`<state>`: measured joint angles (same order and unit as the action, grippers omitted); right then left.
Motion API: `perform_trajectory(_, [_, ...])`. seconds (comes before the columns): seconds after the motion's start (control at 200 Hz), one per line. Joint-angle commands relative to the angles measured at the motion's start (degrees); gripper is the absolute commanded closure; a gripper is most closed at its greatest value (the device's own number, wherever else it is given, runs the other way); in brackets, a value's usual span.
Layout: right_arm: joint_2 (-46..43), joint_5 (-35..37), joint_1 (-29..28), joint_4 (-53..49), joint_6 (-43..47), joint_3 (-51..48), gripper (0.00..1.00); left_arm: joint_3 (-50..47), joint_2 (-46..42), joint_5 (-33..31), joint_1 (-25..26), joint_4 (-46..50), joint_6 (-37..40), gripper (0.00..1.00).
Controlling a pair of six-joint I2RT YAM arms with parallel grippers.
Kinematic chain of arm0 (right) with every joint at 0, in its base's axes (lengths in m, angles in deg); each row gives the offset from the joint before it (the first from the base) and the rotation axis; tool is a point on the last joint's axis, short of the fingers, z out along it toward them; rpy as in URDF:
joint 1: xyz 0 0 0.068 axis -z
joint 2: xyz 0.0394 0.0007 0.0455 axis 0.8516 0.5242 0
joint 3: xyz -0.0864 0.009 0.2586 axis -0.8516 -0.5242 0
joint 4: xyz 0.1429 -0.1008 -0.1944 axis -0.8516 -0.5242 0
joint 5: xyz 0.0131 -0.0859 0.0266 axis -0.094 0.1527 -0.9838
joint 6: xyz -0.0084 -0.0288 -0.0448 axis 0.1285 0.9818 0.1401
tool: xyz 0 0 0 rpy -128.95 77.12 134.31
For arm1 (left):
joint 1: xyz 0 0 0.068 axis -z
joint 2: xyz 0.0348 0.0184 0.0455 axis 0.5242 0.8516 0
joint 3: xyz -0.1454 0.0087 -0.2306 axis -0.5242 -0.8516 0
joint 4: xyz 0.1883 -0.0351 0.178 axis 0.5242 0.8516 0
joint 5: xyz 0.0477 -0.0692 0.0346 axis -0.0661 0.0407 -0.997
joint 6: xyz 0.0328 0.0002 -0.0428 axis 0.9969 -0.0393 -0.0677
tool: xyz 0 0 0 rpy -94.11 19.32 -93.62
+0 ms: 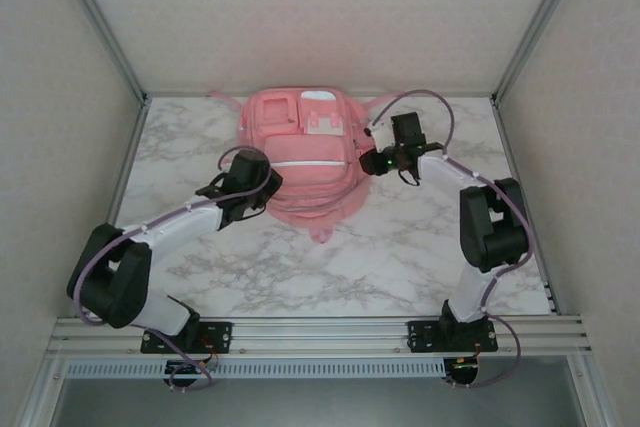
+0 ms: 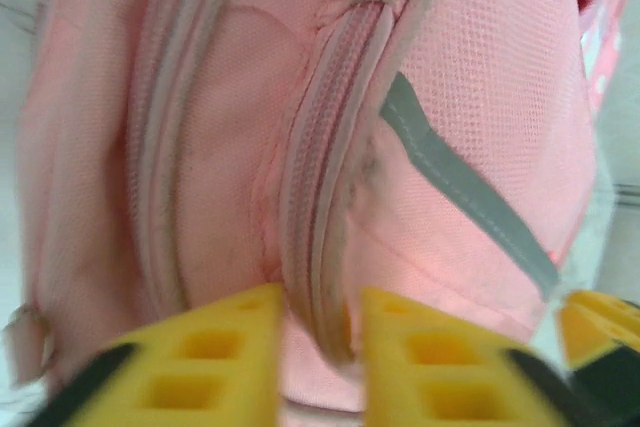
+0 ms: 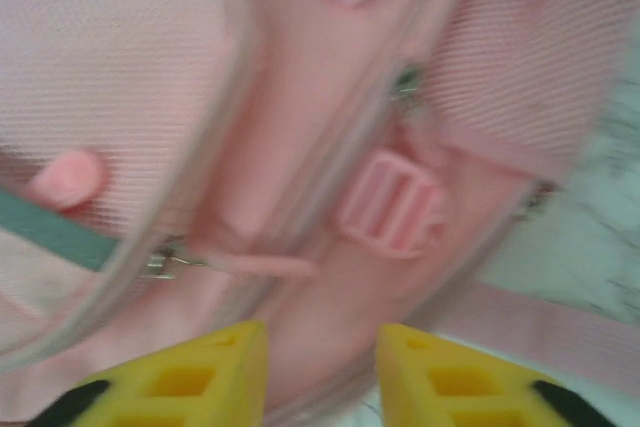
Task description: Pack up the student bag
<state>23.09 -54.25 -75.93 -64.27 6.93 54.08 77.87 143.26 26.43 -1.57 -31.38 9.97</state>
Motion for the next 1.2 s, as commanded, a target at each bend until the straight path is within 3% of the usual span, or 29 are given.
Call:
perform_trajectory(0.0, [-7.59, 5.9, 0.91, 3.49, -5.12, -5.82, 0.22, 3.79, -5.81, -5.33, -1.2, 11.73, 7.56, 0.21])
perform_trajectory(0.1, [-14.23, 11.89, 1.02, 6.92, -8.51, -14.18, 0.19, 6.46, -9.07, -10.91, -2.71, 18.56, 14.29, 0.08])
perform_trajectory(0.14, [-17.08, 14.71, 1.09, 9.14, -9.66, -17.83, 0.12, 7.41, -10.09, -14.02, -3.58, 21.38, 17.26, 0.04])
perform_trajectory(0.16, [-18.5, 16.41, 1.03, 10.24, -10.28, -19.7, 0.03, 7.88, -10.44, -15.59, -4.12, 22.85, 18.54, 0.01])
perform_trajectory(0.3, [-25.6, 28.17, 1.69, 19.51, -10.31, -31.02, 0.01, 6.58, -11.87, -26.86, -8.43, 23.96, 30.61, 0.0])
perform_trajectory(0.46, [-25.02, 31.26, 4.31, 33.73, -9.53, -39.98, 0.01, -1.18, -11.51, -37.73, -12.04, 13.81, 40.81, 0.0])
perform_trajectory(0.681, [-20.39, 31.0, 7.78, 52.41, -8.36, -45.3, 0.01, -10.79, -8.43, -41.82, -15.26, -9.34, 53.02, 0.0])
perform_trajectory(0.776, [-16.76, 28.06, 10.3, 53.8, -10.41, -44.75, 0.01, -14.12, -5.86, -39.7, -17.15, -20.59, 57.38, 0.0])
perform_trajectory(0.886, [-13.6, 21.29, 14.12, 57.67, -12.92, -45.76, 0.02, -19.71, -2.91, -28.43, -20.43, -36.03, 59.84, 0.02])
perform_trajectory(0.926, [-13.63, 19.94, 14.77, 58.71, -13.24, -46.49, 0.02, -20.46, -1.43, -27.35, -20.96, -38.8, 60.38, 0.01])
perform_trajectory(1.051, [-13.62, 19.95, 14.9, 58.5, -13.2, -46.39, 0.01, -22.75, 3.67, -20.21, -24.97, -48.29, 59.42, 0.0])
perform_trajectory(1.096, [-13.53, 20.74, 14.67, 58.49, -13.03, -46.33, 0.01, -21.91, 2.77, -18.61, -25.52, -44.65, 58.45, 0.0])
perform_trajectory(1.166, [-13.45, 22.27, 13.99, 58.39, -12.68, -46.2, 0.01, -25.45, 3.11, -15.73, -25.67, -51.16, 59.42, 0.0])
perform_trajectory(1.196, [-13.38, 22.66, 13.58, 58.36, -12.34, -46.11, 0.01, -28.16, 6.3, -16.52, -25.72, -60.17, 59.54, 0.0])
